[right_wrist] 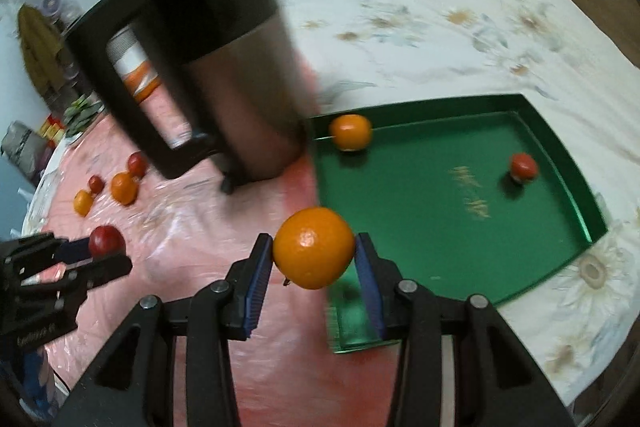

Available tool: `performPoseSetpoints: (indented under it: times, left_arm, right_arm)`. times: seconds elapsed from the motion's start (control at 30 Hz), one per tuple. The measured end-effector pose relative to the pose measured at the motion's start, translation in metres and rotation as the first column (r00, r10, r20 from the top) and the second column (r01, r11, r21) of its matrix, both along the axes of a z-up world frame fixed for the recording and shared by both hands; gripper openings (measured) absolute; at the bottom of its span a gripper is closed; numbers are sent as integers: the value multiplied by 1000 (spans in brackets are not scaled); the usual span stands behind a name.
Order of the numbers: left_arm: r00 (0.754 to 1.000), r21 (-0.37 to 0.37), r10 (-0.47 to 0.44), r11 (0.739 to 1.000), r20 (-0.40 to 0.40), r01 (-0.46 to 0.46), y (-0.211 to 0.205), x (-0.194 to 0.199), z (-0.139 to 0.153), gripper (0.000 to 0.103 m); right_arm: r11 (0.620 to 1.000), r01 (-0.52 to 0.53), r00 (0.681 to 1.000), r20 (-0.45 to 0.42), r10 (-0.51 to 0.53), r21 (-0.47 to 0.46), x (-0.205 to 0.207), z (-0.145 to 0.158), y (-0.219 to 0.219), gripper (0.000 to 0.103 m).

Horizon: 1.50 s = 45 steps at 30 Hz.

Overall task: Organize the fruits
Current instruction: 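Carry the apple and orange over the green tray with both tools, then open both tools to release the apple and orange into the tray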

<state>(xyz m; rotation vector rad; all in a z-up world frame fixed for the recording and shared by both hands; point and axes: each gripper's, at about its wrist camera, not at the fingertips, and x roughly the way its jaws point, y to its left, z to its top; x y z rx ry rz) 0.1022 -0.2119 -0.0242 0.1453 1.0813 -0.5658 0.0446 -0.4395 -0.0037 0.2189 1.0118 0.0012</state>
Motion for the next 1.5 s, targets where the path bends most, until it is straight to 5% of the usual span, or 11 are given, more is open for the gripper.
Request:
performPoseSetpoints:
  times: [0.33, 0.57, 0.93, 1.37, 1.4, 1.43, 1.5]
  left_arm:
    - [992, -28, -124, 992, 22, 124, -113, 16, 3, 28]
    - [984, -5, -180, 984, 7, 180, -170, 28, -20, 28]
    - [976, 48, -218, 974, -25, 219, -207, 42, -54, 28]
    - [972, 67, -227, 971, -62, 231, -205, 42, -65, 33]
    - [972, 66, -228, 971, -56, 232, -205, 42, -64, 40]
    - [972, 63, -229, 971, -46, 232, -204, 41, -63, 43]
    - [971, 55, -236, 970, -36, 238, -204, 40, -60, 48]
  right_arm:
    - [992, 117, 993, 6, -117, -41, 16, -6, -87, 55]
    - [980, 188, 981, -42, -190, -62, 25, -35, -132, 55]
    - [962, 254, 963, -69, -261, -97, 36, -65, -160, 55]
    - [959, 270, 958, -73, -276, -90, 37, -65, -159, 57]
    - [959, 269, 959, -73, -275, -91, 37, -65, -159, 59]
    - [959, 267, 959, -71, -273, -92, 36, -63, -157, 84]
    - [959, 264, 961, -56, -271, -104, 34, -60, -154, 103]
